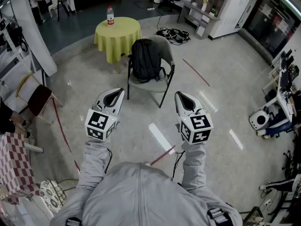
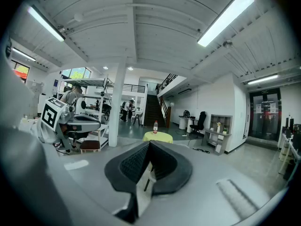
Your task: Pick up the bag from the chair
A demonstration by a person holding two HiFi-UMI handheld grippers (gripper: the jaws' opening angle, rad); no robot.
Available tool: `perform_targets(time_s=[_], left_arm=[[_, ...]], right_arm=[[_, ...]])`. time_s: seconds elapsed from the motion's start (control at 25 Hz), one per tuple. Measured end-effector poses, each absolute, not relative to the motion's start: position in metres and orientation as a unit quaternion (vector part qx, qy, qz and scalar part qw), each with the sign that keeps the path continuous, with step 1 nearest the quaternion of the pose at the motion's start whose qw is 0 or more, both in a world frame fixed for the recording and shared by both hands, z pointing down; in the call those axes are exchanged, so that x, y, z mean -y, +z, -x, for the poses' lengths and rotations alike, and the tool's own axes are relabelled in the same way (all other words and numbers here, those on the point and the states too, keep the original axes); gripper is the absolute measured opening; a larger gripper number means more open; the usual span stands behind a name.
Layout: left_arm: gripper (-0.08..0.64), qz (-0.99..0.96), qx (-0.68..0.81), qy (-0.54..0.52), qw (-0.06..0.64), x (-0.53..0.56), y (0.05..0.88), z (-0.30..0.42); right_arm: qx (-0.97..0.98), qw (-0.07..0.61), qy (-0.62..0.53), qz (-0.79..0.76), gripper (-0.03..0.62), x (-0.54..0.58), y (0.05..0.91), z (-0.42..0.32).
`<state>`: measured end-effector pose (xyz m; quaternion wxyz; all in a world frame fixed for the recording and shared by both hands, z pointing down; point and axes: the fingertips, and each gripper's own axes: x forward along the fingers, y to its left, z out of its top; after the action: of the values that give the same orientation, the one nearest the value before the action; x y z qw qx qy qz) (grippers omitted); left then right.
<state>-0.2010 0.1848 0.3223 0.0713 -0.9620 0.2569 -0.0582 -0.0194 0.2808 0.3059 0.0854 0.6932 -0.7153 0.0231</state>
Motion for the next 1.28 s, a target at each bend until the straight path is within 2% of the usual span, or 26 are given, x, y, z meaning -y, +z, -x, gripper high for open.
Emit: perform_targets(time_s=[0.32, 0.72, 0.84, 1.08, 1.28], left_arm=[[0.005, 0.959, -0.267, -0.057, 0.082, -0.184, 0.32, 0.179], [0.006, 0.953, -0.283, -0.072, 0.074, -0.19, 0.335, 0.159], [0.006, 0.953, -0.285, -0.08, 0.066, -0.185, 0.344, 0.154], [0.006, 0.957, -0.271, -0.088, 0.058, -0.172, 0.36, 0.133], [0.005, 0.957, -0.28, -0.069, 0.024, -0.134, 0.366, 0.119]], right_arm=[[0.724, 0.071, 0.016, -0.686, 0.011, -0.28, 0.309, -0.003], [0.733, 0.09, 0.024, -0.673, 0.011, -0.282, 0.331, -0.029], [0.737, 0.108, 0.029, -0.667, 0.011, -0.276, 0.341, -0.032], [0.737, 0.093, 0.049, -0.668, 0.011, -0.259, 0.352, -0.053], [0.741, 0.095, 0.044, -0.663, 0.009, -0.225, 0.356, -0.063]])
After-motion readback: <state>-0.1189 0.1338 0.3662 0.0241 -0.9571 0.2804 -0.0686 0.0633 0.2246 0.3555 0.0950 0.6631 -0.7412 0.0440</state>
